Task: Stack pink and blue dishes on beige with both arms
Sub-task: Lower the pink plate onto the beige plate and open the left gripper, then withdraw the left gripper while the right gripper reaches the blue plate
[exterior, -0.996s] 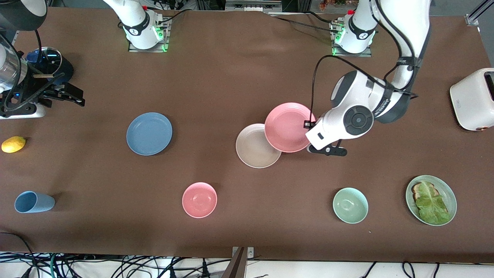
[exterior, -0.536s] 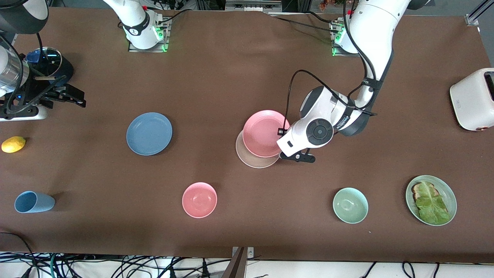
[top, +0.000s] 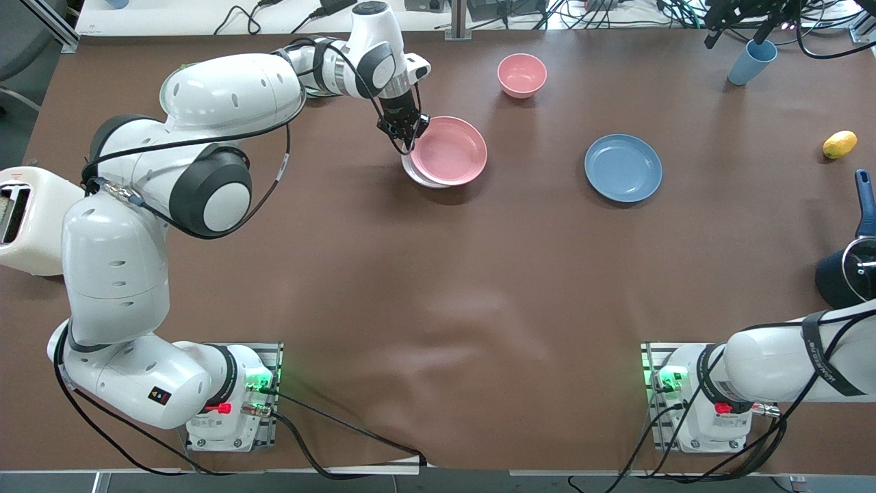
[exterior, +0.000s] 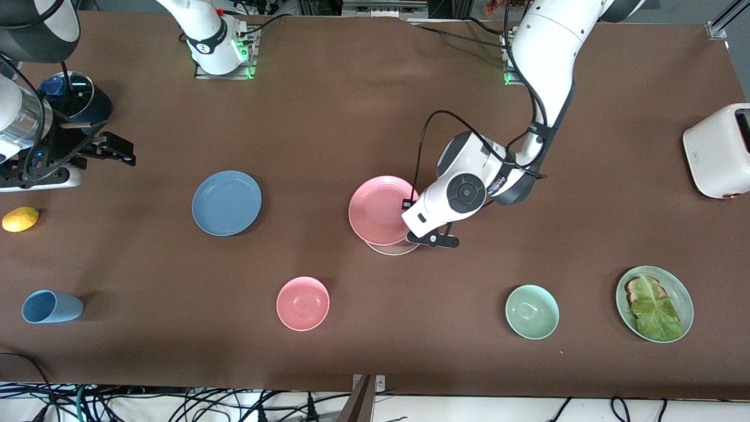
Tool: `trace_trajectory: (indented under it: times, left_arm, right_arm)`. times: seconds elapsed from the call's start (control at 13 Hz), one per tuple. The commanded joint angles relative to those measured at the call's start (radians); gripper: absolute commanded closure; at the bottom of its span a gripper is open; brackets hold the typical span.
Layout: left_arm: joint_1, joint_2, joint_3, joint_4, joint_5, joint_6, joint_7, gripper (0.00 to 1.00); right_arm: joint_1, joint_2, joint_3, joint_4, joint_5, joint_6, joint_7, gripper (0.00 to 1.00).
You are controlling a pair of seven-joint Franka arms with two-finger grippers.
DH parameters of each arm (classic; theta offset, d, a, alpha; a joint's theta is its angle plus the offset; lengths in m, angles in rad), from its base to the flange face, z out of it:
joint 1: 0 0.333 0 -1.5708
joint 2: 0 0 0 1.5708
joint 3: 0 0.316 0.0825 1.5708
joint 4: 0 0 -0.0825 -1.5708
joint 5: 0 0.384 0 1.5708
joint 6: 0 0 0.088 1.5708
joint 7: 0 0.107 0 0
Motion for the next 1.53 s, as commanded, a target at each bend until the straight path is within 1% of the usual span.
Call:
trace_trajectory:
  times: [0.0, 0.08, 0.15, 0.31, 0.38, 0.69, 0.92, 1.15, 1.38, 1.46]
  left_arm:
    - [-0.008, 0.023, 0.012, 0.035, -0.035, -0.001, 0.006, 1.0]
    - [-0.006, 0.025, 0.013, 0.034, -0.034, 0.007, 0.017, 0.99]
    - [-0.002, 0.026, 0.013, 0.034, -0.032, 0.014, 0.023, 0.69]
    - [0.0, 0.026, 0.016, 0.034, -0.028, 0.027, 0.091, 0.16]
    - [0.0, 0.026, 0.016, 0.034, -0.026, 0.027, 0.091, 0.0]
    - [0.007, 0.014, 0.027, 0.034, -0.018, 0.025, 0.089, 0.0]
    - [0.058, -0.006, 0.029, 0.027, 0.027, 0.002, 0.088, 0.0]
    - [0.119, -0.049, 0.027, 0.024, 0.055, -0.09, 0.088, 0.0]
    - [0.179, -0.082, 0.029, 0.012, 0.057, -0.131, 0.089, 0.0]
    - [0.204, -0.093, 0.029, 0.004, 0.072, -0.144, 0.092, 0.0]
  right_arm:
    - [-0.005, 0.026, 0.008, 0.011, 0.007, -0.002, -0.019, 0.0]
    - [-0.003, 0.043, 0.009, 0.012, 0.007, 0.003, -0.019, 0.0]
    - [0.005, 0.056, 0.011, 0.015, 0.007, 0.018, -0.015, 0.0]
    - [0.023, 0.068, 0.012, 0.015, 0.007, 0.049, -0.009, 0.0]
    - [0.032, 0.071, 0.012, 0.014, 0.009, 0.061, -0.006, 0.0]
    - [0.035, 0.082, 0.012, -0.003, 0.009, 0.076, 0.002, 0.0]
    - [0.034, 0.079, 0.011, -0.044, 0.009, 0.118, 0.002, 0.0]
    - [0.032, 0.066, 0.006, -0.09, 0.009, 0.147, 0.001, 0.0]
    - [0.032, 0.045, 0.003, -0.119, 0.009, 0.15, 0.001, 0.0]
    - [0.031, 0.046, 0.003, -0.142, 0.009, 0.173, 0.001, 0.0]
